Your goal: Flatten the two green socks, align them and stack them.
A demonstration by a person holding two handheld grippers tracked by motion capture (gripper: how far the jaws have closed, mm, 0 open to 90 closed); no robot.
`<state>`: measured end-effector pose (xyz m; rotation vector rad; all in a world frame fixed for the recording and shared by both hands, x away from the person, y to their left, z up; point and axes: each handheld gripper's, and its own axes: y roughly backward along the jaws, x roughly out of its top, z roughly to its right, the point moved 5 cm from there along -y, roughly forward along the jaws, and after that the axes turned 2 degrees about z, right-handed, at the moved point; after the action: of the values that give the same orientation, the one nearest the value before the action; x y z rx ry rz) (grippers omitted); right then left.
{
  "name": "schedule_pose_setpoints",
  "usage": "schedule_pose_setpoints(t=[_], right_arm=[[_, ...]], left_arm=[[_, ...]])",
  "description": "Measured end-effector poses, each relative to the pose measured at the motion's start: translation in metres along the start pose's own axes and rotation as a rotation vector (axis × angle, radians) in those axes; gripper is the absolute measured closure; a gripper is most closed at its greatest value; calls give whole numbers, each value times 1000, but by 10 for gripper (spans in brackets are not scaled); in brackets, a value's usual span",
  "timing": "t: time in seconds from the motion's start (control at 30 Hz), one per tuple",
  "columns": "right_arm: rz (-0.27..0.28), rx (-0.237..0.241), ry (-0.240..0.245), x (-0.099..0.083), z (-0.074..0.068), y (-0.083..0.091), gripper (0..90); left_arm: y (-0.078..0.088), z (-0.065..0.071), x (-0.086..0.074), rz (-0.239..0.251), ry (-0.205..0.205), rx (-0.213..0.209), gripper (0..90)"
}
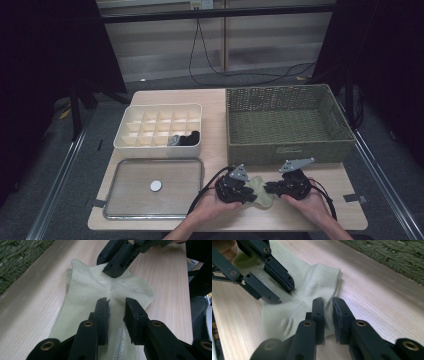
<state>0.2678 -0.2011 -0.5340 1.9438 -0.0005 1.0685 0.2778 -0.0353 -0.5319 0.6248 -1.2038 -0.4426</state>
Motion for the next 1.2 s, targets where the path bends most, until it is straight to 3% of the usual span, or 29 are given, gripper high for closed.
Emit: schedule_pose_setpoints(t=[0.1,0.13,0.2,0.23,0.27,0.5,0.63,0.7,0.83,1.2], right_arm=[[-1,21,-28,0,1,0,827],[0,22,-28,0,1,0,828],[-3,22,-35,0,2,0,829],[-4,23,-41,0,2,1,830],[-2,23,-46,0,2,1,830],[22,43,-67,3,2,6,831],[50,50,-71,6,2,12,832],[64,56,-76,8,1,14,832],[75,60,-81,9,1,16,832],[110,82,-80,15,-2,23,835]], left_arm=[[5,-3,0,-21,29,9,671],[7,-4,0,-23,21,14,636],[10,-5,-1,-23,22,14,644],[9,-5,-1,12,36,12,658],[10,-7,-2,-19,26,9,677],[8,-7,-3,-24,-5,22,719],[11,-11,-4,-34,20,6,709],[11,-12,-4,-15,43,9,706],[11,-11,-5,-23,5,16,758],[9,-9,-5,-20,-16,21,756]])
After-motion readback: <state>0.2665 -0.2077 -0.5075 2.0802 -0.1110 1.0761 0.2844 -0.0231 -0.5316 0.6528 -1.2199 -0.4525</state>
